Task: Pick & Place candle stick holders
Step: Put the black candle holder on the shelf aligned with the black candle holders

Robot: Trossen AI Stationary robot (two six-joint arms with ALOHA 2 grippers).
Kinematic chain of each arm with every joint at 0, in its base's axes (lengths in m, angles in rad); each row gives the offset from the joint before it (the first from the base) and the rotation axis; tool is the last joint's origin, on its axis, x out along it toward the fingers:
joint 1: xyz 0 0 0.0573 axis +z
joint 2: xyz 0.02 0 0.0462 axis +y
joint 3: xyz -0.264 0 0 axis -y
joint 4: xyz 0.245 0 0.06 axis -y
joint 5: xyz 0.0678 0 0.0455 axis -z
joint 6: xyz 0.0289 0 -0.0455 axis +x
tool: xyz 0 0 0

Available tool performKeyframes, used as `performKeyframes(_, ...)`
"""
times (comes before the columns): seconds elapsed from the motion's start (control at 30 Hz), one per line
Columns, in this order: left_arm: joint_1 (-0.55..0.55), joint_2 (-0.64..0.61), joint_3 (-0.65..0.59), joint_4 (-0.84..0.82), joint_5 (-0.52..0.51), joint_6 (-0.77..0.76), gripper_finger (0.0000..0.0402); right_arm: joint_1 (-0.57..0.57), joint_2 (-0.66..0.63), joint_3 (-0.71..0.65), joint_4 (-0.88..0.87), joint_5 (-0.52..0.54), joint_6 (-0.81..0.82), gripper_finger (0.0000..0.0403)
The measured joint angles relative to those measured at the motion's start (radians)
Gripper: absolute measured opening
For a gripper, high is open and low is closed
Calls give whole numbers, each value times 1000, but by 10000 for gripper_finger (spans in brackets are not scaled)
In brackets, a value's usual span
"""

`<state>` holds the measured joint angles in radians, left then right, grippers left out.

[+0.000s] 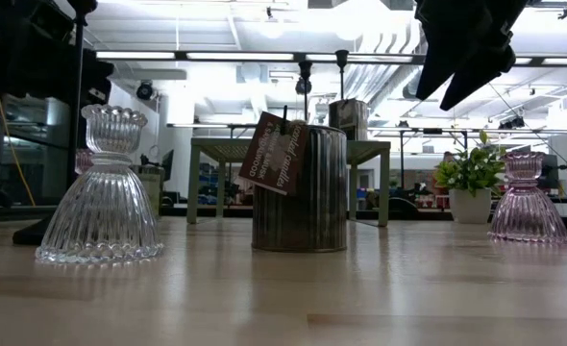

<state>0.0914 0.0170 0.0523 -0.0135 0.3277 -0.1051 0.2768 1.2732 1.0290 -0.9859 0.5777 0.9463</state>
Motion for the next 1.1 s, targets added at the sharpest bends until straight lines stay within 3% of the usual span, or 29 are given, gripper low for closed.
performKeyframes(0.53,-23,1,3,-12,98,-52,107,0,0,0,2,-37,19,392)
performKeyframes(0.87,-171,135,0,30,-67,19,108,0,0,0,3,-33,22,392)
performKeyframes(1.1,-233,281,0,156,-127,26,146,0,0,0,3,-49,30,392)
